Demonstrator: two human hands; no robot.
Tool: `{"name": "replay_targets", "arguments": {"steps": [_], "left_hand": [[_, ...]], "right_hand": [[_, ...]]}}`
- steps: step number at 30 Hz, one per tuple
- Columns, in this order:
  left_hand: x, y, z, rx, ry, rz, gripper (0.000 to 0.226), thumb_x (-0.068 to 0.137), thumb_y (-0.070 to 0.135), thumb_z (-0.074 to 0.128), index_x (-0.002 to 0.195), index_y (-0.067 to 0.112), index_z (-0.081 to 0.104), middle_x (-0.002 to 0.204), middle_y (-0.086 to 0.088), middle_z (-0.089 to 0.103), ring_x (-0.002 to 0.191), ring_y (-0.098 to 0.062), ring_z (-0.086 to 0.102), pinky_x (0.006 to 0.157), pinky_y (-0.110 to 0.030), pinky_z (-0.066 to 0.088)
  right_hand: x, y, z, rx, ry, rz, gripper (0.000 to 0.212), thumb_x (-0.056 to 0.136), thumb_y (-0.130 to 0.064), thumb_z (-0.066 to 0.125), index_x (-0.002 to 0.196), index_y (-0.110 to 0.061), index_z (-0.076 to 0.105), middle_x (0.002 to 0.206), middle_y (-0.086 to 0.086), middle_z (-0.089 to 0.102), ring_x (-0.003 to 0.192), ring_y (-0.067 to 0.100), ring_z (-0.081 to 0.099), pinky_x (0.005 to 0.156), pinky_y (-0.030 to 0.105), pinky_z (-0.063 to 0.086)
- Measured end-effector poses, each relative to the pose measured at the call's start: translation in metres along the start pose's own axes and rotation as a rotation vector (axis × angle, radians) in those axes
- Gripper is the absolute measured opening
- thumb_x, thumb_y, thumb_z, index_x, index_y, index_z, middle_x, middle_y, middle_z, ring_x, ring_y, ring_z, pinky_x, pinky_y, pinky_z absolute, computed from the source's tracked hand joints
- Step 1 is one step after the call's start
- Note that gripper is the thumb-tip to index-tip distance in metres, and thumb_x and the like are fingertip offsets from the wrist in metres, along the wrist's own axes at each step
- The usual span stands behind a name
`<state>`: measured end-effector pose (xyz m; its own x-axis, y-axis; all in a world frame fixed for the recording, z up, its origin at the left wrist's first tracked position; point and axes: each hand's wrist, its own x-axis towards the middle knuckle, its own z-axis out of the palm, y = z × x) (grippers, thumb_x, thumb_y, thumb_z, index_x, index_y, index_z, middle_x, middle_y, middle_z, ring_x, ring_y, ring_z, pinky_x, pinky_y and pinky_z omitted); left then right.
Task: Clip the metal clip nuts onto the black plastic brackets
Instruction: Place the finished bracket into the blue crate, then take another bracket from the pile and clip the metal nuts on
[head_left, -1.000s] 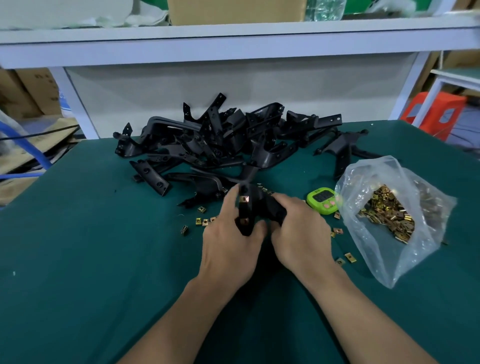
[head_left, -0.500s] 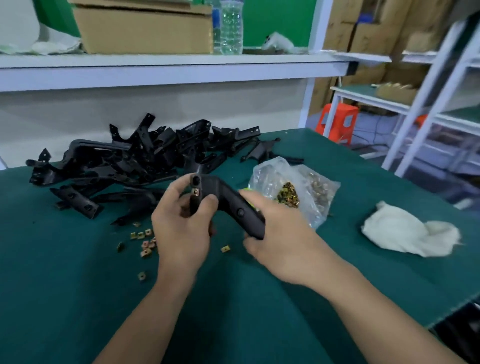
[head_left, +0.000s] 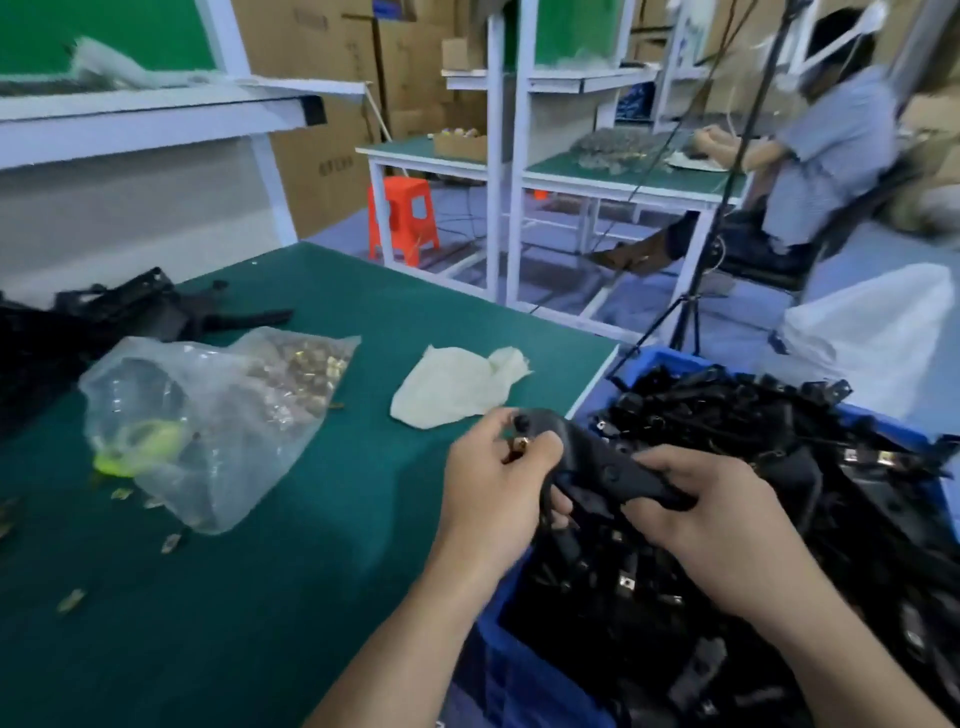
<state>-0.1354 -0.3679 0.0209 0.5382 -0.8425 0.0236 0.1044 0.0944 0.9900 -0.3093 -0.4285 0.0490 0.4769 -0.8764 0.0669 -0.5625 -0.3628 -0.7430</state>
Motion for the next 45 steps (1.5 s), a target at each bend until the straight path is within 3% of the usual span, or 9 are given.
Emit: {"name": "replay_targets", "arguments": {"steps": [6, 10, 12, 16, 20, 23, 26, 33, 45], "left_hand": [[0.014, -0.049, 0.099, -0.112, -0.247, -0.336, 0.020, 0.096, 0.002, 0.063, 0.106, 0.017, 0.071, 0.100, -0.007, 0.077, 0.089, -0.028, 0.077, 0.073, -0.037, 0.062], [0.037, -0.070, 0.137, -0.086, -0.450, -0.474, 0.075, 0.093, -0.018, 0.047, 0.154, 0.024, 0.041, 0.154, 0.006, 0.043, 0.144, -0.016, 0.044, 0.089, -0.020, 0.051], [0.042, -0.081, 0.148, -0.001, -0.521, -0.486, 0.077, 0.091, -0.020, 0.044, 0.151, 0.028, 0.043, 0.150, 0.014, 0.045, 0.135, -0.002, 0.048, 0.092, -0.015, 0.046], [0.039, -0.110, 0.142, 0.301, -0.524, -0.522, 0.073, 0.089, 0.002, 0.063, 0.152, 0.034, 0.043, 0.138, 0.015, 0.056, 0.121, -0.006, 0.049, 0.088, -0.018, 0.042], [0.038, -0.123, 0.118, 0.381, -0.448, -0.524, 0.075, 0.089, 0.007, 0.063, 0.155, 0.033, 0.041, 0.160, -0.001, 0.041, 0.128, -0.006, 0.043, 0.094, -0.022, 0.040], [0.039, -0.105, 0.107, 0.391, -0.422, -0.365, 0.066, 0.090, -0.008, 0.052, 0.148, 0.023, 0.051, 0.152, -0.001, 0.052, 0.137, -0.009, 0.049, 0.106, -0.022, 0.041], [0.041, -0.068, 0.087, 0.489, -0.373, -0.141, 0.058, 0.091, -0.009, 0.043, 0.122, 0.031, 0.072, 0.113, 0.014, 0.076, 0.100, 0.002, 0.070, 0.087, -0.020, 0.056], [0.037, 0.020, -0.018, 0.677, -0.069, 0.147, 0.042, 0.085, 0.001, 0.052, 0.099, 0.033, 0.074, 0.071, 0.001, 0.074, 0.069, -0.024, 0.067, 0.064, -0.041, 0.057], [-0.081, 0.056, -0.300, 1.061, 0.908, 0.172, 0.017, 0.093, 0.023, 0.069, 0.105, 0.031, 0.078, 0.103, 0.015, 0.077, 0.095, -0.009, 0.070, 0.080, -0.021, 0.045]], "right_hand": [[-0.003, 0.095, -0.052, -0.060, 0.244, 0.277, 0.040, 0.074, -0.026, 0.088, 0.092, -0.053, 0.066, 0.091, -0.023, 0.071, 0.070, -0.012, 0.063, 0.056, 0.006, 0.041], [0.019, 0.139, -0.070, -0.059, 0.413, 0.357, 0.028, 0.079, -0.033, 0.087, 0.098, -0.045, 0.071, 0.102, -0.009, 0.072, 0.076, -0.002, 0.062, 0.066, 0.018, 0.048], [0.034, 0.150, -0.071, -0.051, 0.466, 0.394, 0.034, 0.084, -0.033, 0.083, 0.116, -0.031, 0.073, 0.109, -0.004, 0.075, 0.087, 0.012, 0.068, 0.077, 0.028, 0.052], [0.038, 0.158, -0.063, -0.183, 0.486, 0.410, 0.047, 0.090, -0.033, 0.076, 0.134, -0.024, 0.063, 0.074, -0.003, 0.071, 0.063, 0.018, 0.066, 0.052, 0.029, 0.047], [0.025, 0.136, -0.030, -0.233, 0.525, 0.281, 0.039, 0.085, -0.020, 0.077, 0.123, -0.021, 0.070, 0.119, 0.000, 0.071, 0.113, 0.029, 0.063, 0.093, 0.049, 0.055], [0.022, 0.105, 0.006, -0.162, 0.475, 0.156, 0.035, 0.081, -0.009, 0.077, 0.113, -0.023, 0.075, 0.121, -0.007, 0.069, 0.120, 0.018, 0.057, 0.102, 0.037, 0.048], [0.027, 0.067, 0.037, 0.074, 0.399, 0.141, 0.043, 0.082, -0.002, 0.071, 0.099, -0.042, 0.073, 0.103, -0.023, 0.067, 0.102, -0.004, 0.062, 0.089, 0.009, 0.041], [0.047, -0.043, 0.079, 0.269, 0.319, -0.121, 0.041, 0.079, 0.004, 0.062, 0.087, -0.034, 0.075, 0.077, -0.024, 0.070, 0.073, 0.001, 0.067, 0.069, 0.010, 0.047], [0.010, -0.236, 0.276, 0.321, -0.312, -0.704, 0.033, 0.089, -0.004, 0.059, 0.110, -0.024, 0.076, 0.101, -0.015, 0.073, 0.088, -0.002, 0.064, 0.076, 0.001, 0.043]]}}
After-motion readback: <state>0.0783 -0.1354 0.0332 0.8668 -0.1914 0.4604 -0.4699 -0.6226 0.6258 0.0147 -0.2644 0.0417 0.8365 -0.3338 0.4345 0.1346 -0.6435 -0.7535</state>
